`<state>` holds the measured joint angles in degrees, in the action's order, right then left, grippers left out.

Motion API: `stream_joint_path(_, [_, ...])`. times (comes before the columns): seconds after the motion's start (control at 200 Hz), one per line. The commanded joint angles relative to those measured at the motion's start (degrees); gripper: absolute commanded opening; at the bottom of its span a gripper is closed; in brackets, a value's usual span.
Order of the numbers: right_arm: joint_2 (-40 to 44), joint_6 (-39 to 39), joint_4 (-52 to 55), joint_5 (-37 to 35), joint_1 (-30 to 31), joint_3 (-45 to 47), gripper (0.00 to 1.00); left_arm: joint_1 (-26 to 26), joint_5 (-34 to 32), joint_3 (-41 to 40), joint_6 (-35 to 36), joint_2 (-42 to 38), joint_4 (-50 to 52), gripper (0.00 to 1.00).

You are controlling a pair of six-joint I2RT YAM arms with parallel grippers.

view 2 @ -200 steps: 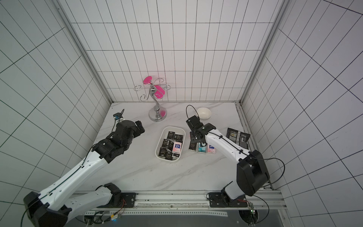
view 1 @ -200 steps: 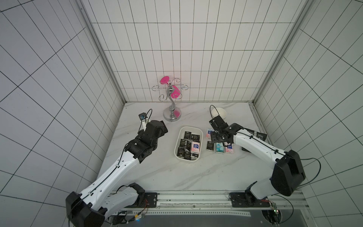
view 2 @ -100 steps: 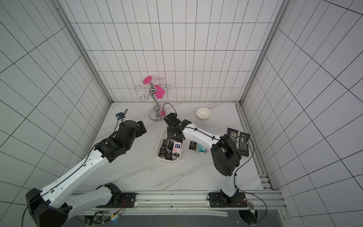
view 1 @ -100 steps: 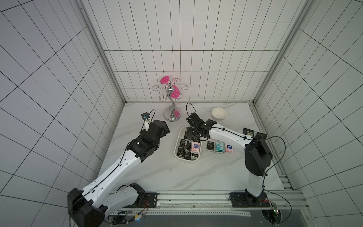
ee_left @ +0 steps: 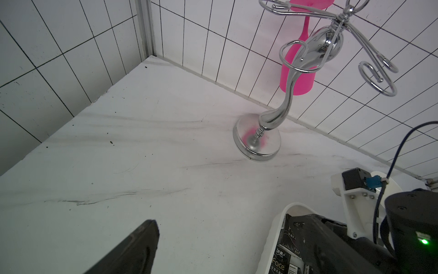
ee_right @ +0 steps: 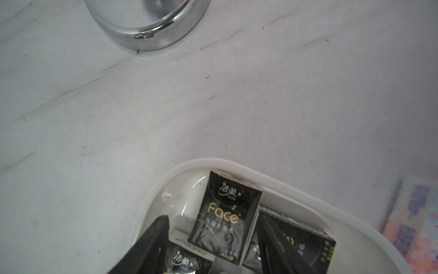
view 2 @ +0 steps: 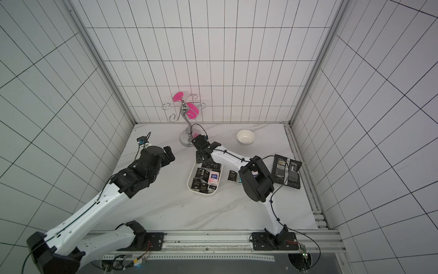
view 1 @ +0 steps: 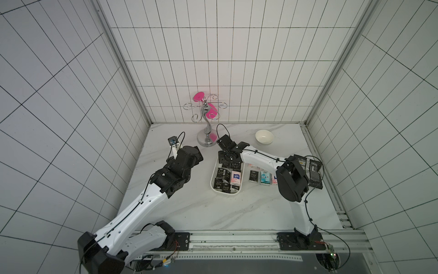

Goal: Take the pocket tissues out of the storage box
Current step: Pick up the pocket tissues from the storage box.

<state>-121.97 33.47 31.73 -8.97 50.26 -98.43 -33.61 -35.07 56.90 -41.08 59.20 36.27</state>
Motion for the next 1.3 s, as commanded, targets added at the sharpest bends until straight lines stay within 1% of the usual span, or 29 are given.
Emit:
stream_joint_path(0.0, [-2.4,1.0,2.3,-0.4,0.0,-3.0,0.63,-0.1,-1.1,0.3,0.4,-1.1,0.7,0.98])
stream_joint_path(0.34, [-4.3,2.6,2.5,-0.3,-1.0,-2.9,0.63,-0.1,-1.3,0.7,0.4,-2.0,1.3,0.98])
stream_joint_path(0.74, [-6.7,2.6,2.8,-0.3,-2.3,-4.6,0.64,-0.1,-1.8,0.9,1.0,-2.4,1.5,0.98])
stream_joint_path(1.14, [-10.7,2.3,3.4,4.7,-2.1,-7.9,0.62,-0.1,-1.8,1.1,1.0,-2.6,1.9,0.98])
stream_joint_path(1.294, [-11.5,2.3,3.2,5.3,-1.4,-8.6,0.62,-0.1,-1.8,1.2,0.7,-3.0,2.2,0.98])
